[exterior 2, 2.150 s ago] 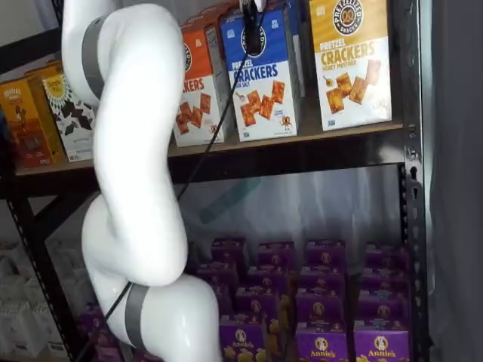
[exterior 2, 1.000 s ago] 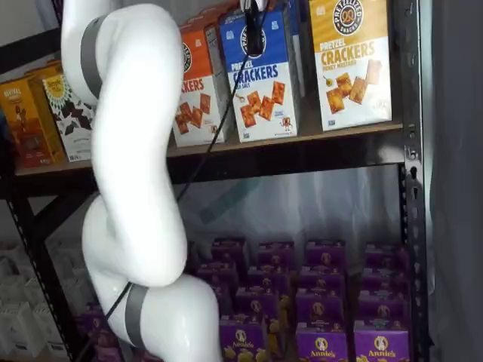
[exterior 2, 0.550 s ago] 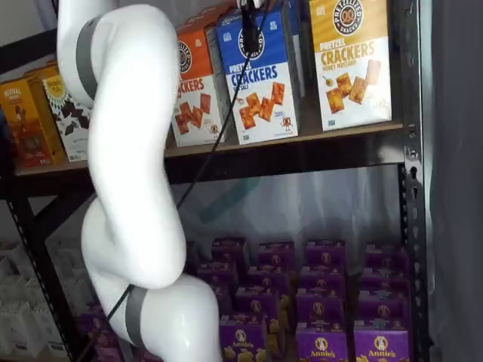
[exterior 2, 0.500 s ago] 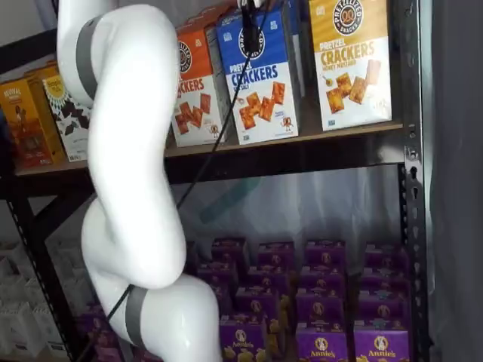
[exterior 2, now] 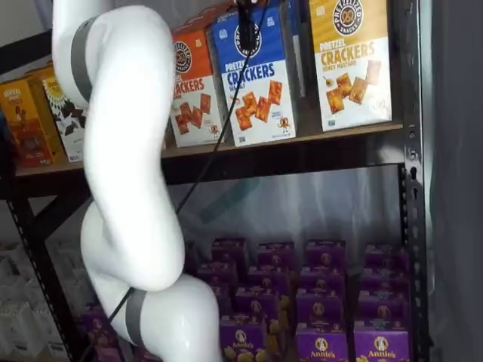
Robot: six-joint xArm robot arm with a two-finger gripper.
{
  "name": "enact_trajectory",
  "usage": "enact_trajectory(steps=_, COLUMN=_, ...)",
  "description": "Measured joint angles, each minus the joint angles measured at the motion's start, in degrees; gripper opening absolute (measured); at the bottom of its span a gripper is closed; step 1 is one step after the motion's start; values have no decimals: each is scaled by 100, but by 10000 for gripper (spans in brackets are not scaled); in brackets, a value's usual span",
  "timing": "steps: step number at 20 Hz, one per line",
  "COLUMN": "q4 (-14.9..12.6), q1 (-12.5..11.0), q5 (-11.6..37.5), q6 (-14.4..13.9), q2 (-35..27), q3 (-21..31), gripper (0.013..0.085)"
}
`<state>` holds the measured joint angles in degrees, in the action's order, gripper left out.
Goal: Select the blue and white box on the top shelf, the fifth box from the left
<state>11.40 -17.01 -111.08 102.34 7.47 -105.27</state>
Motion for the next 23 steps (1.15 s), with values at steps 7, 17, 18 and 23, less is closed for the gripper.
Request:
enact_trajectory(steps=7, q4=85, q1=-12, q5=-136, q6=-40, q2=621, q3=550, gripper=570)
enact_trajectory(steps=17, q4=123, q1=-211, q5=-126, q6=161, q2=1543, q3=1638, gripper=570)
enact_trajectory(steps=18, q4=122, q1=-227, q5=-112, q6=181, q2=1615, q3=1736, gripper=570)
enact_trajectory(steps=23, q4=152, q1=-308, q5=-21, q6=272, q2=1982, q3=2234, gripper=570)
